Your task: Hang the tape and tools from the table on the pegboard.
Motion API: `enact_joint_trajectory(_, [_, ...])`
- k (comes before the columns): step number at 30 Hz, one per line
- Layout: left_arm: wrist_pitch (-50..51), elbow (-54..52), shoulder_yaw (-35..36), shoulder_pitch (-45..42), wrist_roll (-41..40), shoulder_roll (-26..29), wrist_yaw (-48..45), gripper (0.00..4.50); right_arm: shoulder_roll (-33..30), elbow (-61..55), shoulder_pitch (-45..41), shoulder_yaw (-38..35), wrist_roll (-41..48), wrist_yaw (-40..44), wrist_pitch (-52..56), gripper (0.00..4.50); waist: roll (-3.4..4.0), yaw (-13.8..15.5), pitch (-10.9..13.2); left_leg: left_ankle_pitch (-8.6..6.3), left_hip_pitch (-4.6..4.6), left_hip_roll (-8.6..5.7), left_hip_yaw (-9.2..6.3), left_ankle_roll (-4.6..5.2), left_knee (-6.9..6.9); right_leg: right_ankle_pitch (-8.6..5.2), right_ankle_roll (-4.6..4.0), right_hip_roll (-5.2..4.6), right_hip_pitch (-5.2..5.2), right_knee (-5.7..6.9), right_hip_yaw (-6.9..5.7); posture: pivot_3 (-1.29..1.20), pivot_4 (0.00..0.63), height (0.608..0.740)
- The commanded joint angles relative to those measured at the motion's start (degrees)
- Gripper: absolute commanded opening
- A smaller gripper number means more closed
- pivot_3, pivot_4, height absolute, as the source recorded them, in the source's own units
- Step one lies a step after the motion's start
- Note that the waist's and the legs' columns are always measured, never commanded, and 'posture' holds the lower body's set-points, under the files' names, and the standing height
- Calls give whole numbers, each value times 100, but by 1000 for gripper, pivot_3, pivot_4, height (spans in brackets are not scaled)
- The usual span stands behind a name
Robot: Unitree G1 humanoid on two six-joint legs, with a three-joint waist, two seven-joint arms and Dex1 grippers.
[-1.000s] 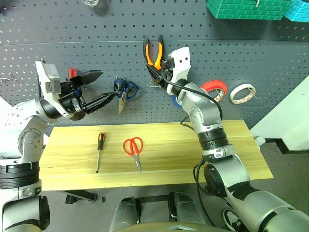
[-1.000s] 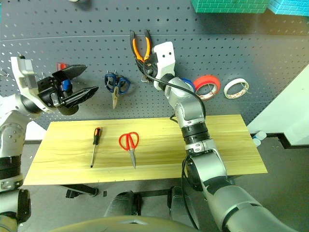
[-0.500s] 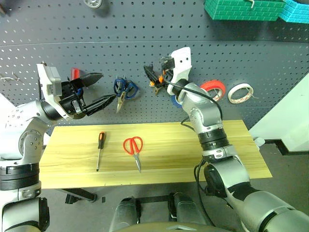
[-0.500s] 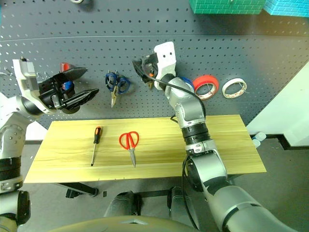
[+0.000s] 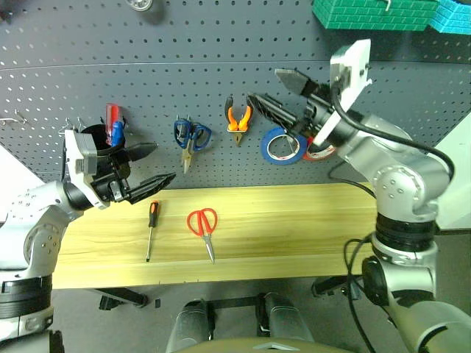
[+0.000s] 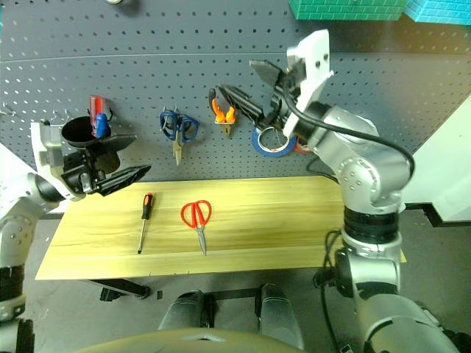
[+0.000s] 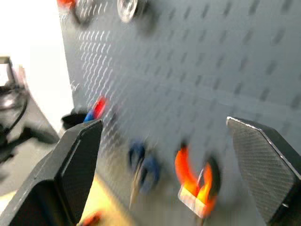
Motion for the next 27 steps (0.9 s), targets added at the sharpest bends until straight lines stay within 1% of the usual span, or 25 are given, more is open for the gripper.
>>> enact_joint_trajectory(1, [-85,-297,177,294,-63,-111,116,4500,-386,-374,336,-17,362,303,395,4444,4,1,2,-1,0,5,0,-1,-1,3,-4,1,3,-10,-2,116,99,740])
enact_joint_trajectory(4, [-439,-228,138,646,230,-349,244,4500,-714,-662,801,192,529,574,637,4444,7,12,5,-2,-11,45,1,-3,-11,8,-8,16,6,-60,-18,116,115,740])
enact_joint_trajectory(7, [-809,-202,42,911,568,-665,501,4500,-851,-799,1201,450,507,646,752,4444,5,23,6,-4,-12,53,4,-2,-17,7,-8,15,3,-69,-17,120,125,740])
enact_joint_trajectory(10, [-1457,-227,-271,1048,1350,-1069,1002,4500,-877,-653,1483,688,258,657,604,4444,5,112,19,-11,-17,52,7,-3,-22,7,-8,15,-8,-68,-16,120,139,740])
enact_joint_trajectory(11, [-1493,-304,-402,1112,1502,-1255,1243,4500,-903,-575,1596,738,185,743,488,4444,7,131,22,-10,-18,50,10,-3,-23,7,-9,17,-11,-69,-17,121,145,740])
enact_joint_trajectory(14, [-1445,-470,-654,1292,1832,-1635,1845,4500,-912,-361,1854,794,-43,1052,-61,4444,4,231,40,-11,-18,50,10,-3,-25,6,-8,16,-8,-76,-17,117,162,740])
enact_joint_trajectory(16, [-1265,-505,-831,1476,2091,-1846,2288,4500,-1019,-102,2047,965,-422,1481,-754,4444,-2,261,80,-11,-19,52,8,-4,-23,6,-8,16,-9,-77,-16,113,173,740])
enact_joint_trajectory(21, [-950,-513,-1175,1657,2424,-2029,2802,4500,-1238,441,2236,1201,-887,2296,-1675,4444,4,266,182,-19,-18,52,4,-16,-23,5,-6,16,-7,-85,-16,113,193,740])
enact_joint_trajectory(23, [-830,-432,-1269,1606,2506,-2073,2968,4500,-1392,539,2296,1285,-971,2632,-1806,4444,11,267,224,-20,-20,53,1,-17,-23,5,-6,18,-9,-86,-17,111,199,740])
enact_joint_trajectory(26, [-562,-334,-1477,1532,2711,-2047,3131,4500,-1588,709,2288,1277,-856,3080,-1712,4444,17,268,281,-16,-22,52,0,-11,-26,5,-6,19,-10,-85,-17,112,205,740])
enact_joint_trajectory(27, [-306,-339,-1518,1492,2783,-2101,3346,4500,-1642,811,2258,1228,-827,3241,-1753,4444,12,269,288,-14,-26,52,0,-7,-26,5,-6,18,-14,-85,-17,110,207,740])
